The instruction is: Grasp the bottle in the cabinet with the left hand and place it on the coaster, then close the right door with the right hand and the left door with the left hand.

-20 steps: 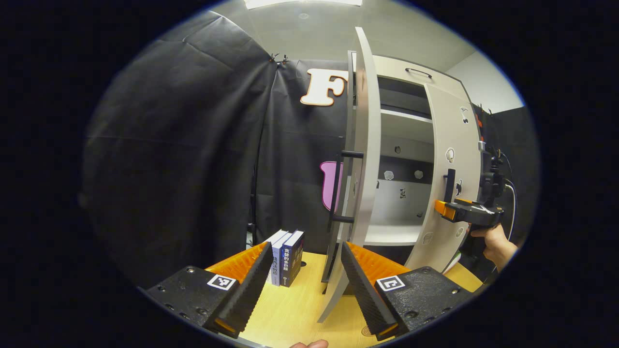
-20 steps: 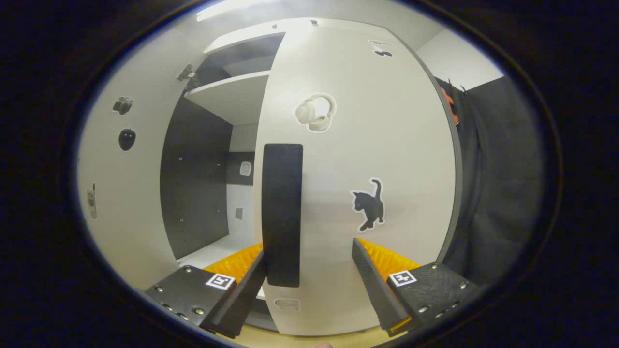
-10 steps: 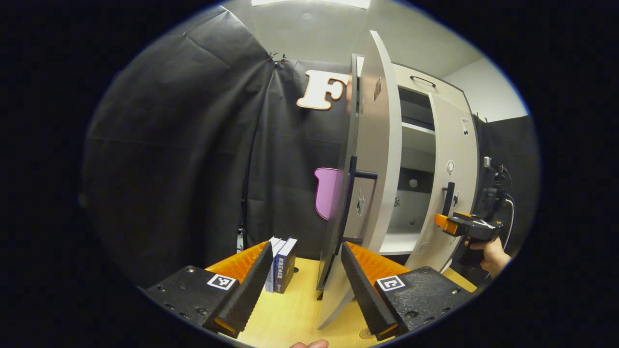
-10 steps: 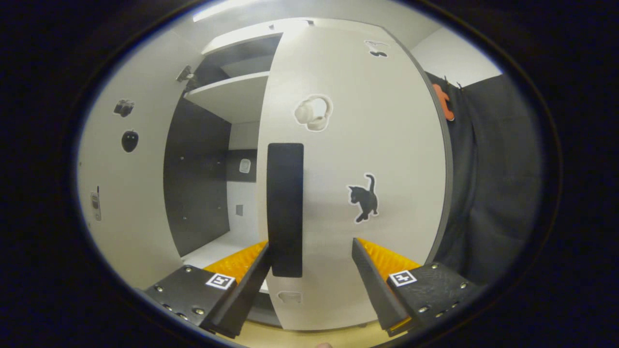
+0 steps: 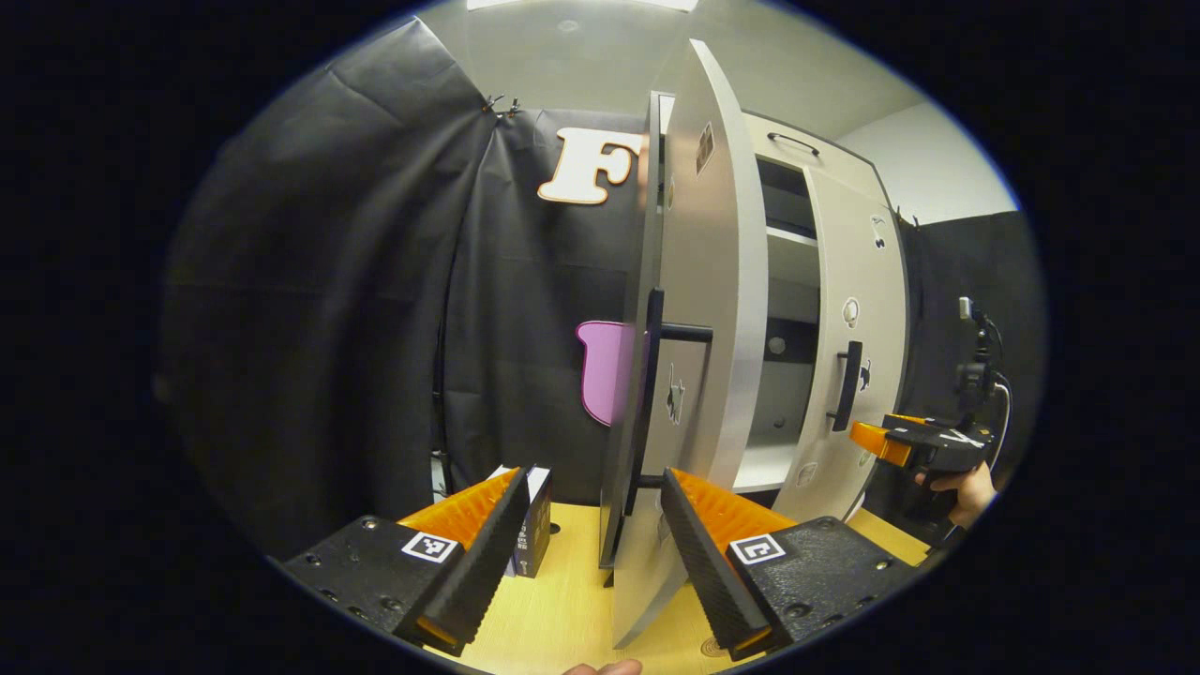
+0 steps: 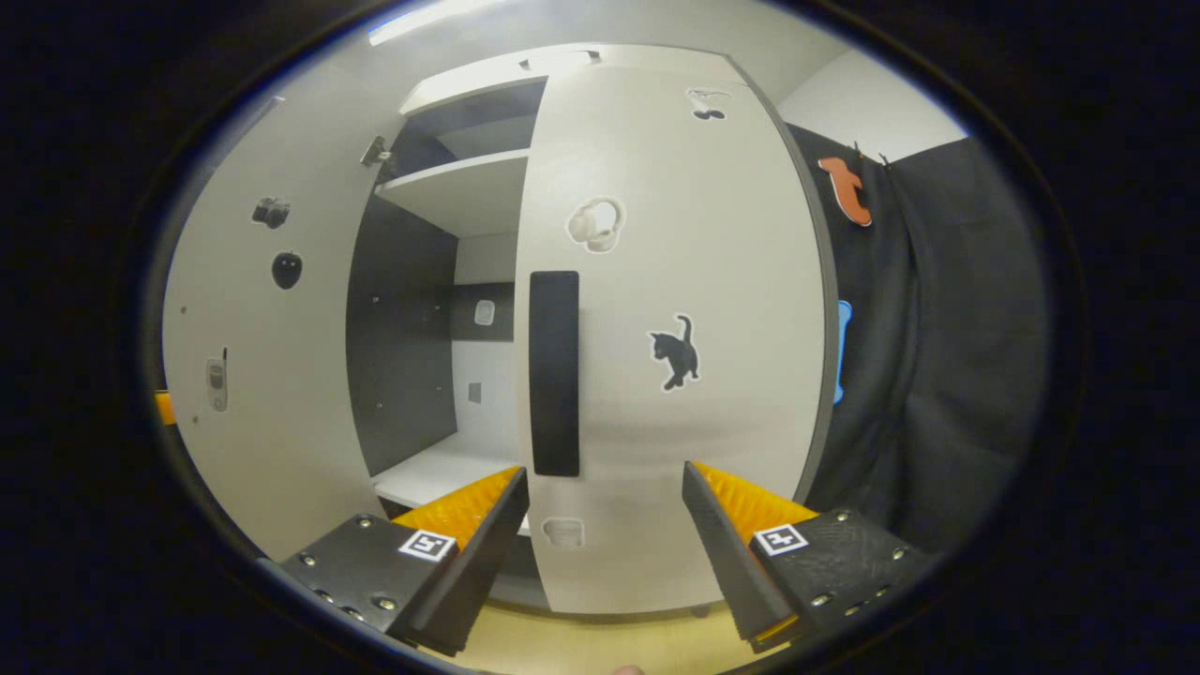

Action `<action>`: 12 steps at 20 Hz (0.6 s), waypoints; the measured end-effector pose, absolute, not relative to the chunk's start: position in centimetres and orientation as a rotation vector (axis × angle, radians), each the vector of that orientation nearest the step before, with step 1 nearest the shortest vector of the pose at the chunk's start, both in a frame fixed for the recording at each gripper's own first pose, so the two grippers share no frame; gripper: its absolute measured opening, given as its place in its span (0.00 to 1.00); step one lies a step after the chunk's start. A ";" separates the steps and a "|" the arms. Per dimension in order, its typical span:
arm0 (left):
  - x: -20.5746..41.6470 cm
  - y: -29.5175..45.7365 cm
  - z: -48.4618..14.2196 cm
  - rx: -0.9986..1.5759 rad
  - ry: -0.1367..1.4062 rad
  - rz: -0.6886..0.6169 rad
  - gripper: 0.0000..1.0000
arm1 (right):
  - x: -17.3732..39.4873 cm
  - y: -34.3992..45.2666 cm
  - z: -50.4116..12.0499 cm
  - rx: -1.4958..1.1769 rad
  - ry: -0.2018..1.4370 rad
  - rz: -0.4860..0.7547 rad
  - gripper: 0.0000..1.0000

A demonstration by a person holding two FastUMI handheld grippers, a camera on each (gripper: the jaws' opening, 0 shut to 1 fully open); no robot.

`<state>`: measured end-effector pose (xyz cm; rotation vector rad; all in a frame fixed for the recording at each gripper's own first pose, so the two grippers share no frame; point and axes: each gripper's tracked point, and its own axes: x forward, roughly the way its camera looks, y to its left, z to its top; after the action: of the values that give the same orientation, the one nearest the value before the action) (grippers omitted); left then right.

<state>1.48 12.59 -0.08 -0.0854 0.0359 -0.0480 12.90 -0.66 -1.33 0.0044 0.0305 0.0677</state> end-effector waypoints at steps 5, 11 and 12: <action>1.6 11.5 -0.5 -0.132 0.044 -0.097 0.85 | 10.4 -1.7 -2.0 0.025 0.040 0.078 1.00; 1.9 8.6 -0.4 -0.090 0.038 -0.144 0.90 | 8.8 -2.4 -3.0 0.041 0.057 0.082 1.00; 2.0 8.1 -0.4 -0.085 0.035 -0.145 0.90 | 8.5 -2.4 -3.1 0.039 0.059 0.085 1.00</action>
<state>1.99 8.11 -0.45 -0.0855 0.0347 -0.1451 8.54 -2.36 -3.10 0.0389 0.0594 0.0847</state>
